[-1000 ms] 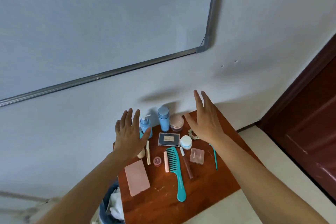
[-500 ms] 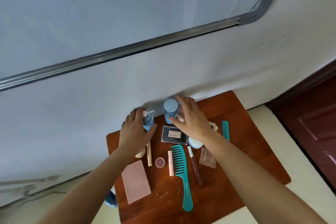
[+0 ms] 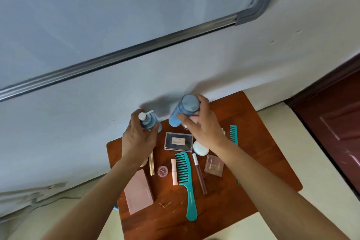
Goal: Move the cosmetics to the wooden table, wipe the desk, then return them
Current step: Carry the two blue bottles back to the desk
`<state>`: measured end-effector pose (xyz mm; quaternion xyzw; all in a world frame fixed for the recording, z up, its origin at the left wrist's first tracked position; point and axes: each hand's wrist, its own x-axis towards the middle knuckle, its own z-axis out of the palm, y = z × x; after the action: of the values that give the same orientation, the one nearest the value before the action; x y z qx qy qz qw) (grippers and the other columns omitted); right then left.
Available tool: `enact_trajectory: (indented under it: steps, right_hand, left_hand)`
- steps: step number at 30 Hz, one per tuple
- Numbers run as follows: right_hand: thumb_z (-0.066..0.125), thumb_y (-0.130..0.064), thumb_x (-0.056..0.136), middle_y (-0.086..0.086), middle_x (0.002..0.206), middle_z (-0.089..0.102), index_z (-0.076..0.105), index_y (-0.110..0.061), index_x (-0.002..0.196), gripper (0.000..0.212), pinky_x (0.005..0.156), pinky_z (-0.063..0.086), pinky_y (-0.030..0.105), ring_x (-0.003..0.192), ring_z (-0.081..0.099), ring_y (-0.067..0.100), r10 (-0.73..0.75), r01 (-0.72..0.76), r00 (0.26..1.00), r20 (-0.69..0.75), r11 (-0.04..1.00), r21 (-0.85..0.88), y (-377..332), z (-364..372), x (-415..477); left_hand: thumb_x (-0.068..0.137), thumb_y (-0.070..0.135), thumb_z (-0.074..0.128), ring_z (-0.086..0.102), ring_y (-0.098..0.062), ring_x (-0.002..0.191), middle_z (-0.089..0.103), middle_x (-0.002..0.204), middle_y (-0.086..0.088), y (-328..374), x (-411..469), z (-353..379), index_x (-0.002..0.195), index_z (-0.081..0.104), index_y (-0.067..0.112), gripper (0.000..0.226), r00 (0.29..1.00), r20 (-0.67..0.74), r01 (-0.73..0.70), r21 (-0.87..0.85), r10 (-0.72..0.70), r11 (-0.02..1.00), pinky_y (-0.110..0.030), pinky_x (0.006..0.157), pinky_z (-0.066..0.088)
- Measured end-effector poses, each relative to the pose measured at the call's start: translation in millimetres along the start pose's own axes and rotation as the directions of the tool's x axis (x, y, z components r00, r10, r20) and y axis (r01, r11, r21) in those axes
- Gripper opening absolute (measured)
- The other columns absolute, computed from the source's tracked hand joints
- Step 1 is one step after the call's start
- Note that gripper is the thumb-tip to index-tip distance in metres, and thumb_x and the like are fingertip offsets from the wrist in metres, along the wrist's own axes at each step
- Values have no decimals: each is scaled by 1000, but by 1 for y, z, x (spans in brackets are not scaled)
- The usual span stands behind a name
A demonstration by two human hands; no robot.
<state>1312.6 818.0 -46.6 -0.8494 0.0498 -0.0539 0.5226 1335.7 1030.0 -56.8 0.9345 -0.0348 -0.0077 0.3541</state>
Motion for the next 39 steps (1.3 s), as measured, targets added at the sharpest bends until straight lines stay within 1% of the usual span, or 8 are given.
enact_trajectory:
  steps: [3, 8, 14, 16, 21, 26, 32, 39]
  right_hand:
    - [67, -53, 83, -1, 135, 52, 32, -19, 139, 75, 86, 60, 35, 119, 59, 10, 38, -22, 994, -104, 988, 152, -6, -44, -17]
    - [70, -46, 86, -11, 131, 54, 33, -34, 135, 63, 91, 57, 33, 115, 61, 7, 64, -33, 955, -289, 993, 110, 4, -149, -74]
    - [71, -55, 81, -30, 122, 56, 37, -38, 135, 66, 91, 54, 24, 112, 59, 0, 78, -66, 809, -583, 997, 42, 32, -321, -212]
    - [73, -50, 82, -26, 120, 58, 38, -39, 134, 64, 88, 56, 29, 107, 62, 4, 69, -101, 732, -678, 995, -8, 43, -379, -268]
    - [73, -52, 81, -22, 120, 61, 35, -45, 135, 67, 85, 58, 37, 100, 65, 8, 34, -253, 519, -854, 960, -116, 75, -515, -430]
    - [72, -56, 79, -31, 116, 59, 36, -52, 132, 64, 86, 57, 35, 98, 64, 1, 44, -396, 219, -975, 917, -48, 97, -601, -600]
    - [72, -51, 80, -29, 110, 59, 36, -47, 134, 64, 84, 57, 37, 97, 61, 2, 57, -548, -126, -990, 828, 117, 115, -660, -793]
    - [78, -37, 81, -15, 114, 61, 40, -39, 134, 65, 88, 56, 42, 99, 62, 13, 41, -650, -411, -911, 687, 325, 128, -712, -974]
  left_hand:
    - [83, 38, 73, 57, -12, 83, 52, 110, 19, 34, -3, 2, 127, 30, 38, 62, 996, -57, -76, -51, 73, 996, -12, 60, 40]
    - [81, 38, 74, 56, -10, 82, 56, 104, 18, 127, -19, 35, 121, 35, 34, 55, 975, -48, -223, -102, 219, 970, -11, 64, 35]
    - [82, 44, 71, 63, -13, 91, 61, 108, 16, 307, -98, 116, 121, 39, 39, 51, 896, 62, -410, -267, 440, 872, -28, 73, 47]
    - [82, 44, 71, 63, -13, 95, 62, 112, 13, 369, -137, 147, 124, 39, 36, 53, 839, 92, -485, -318, 536, 814, -29, 78, 48]
    - [80, 40, 74, 63, -13, 91, 61, 107, 17, 525, -263, 235, 120, 41, 40, 52, 650, 134, -636, -443, 748, 632, -30, 80, 47]
    - [80, 39, 75, 61, -9, 89, 58, 104, 22, 648, -419, 312, 123, 43, 39, 54, 377, 194, -694, -588, 906, 415, -27, 80, 46]
    - [81, 42, 73, 62, -12, 99, 58, 112, 19, 753, -602, 405, 123, 41, 39, 53, -19, 265, -598, -776, 964, 202, -32, 86, 51]
    - [79, 40, 71, 59, -13, 88, 55, 97, 32, 831, -805, 489, 117, 43, 40, 47, -273, 238, -381, -916, 932, 122, -33, 76, 51]
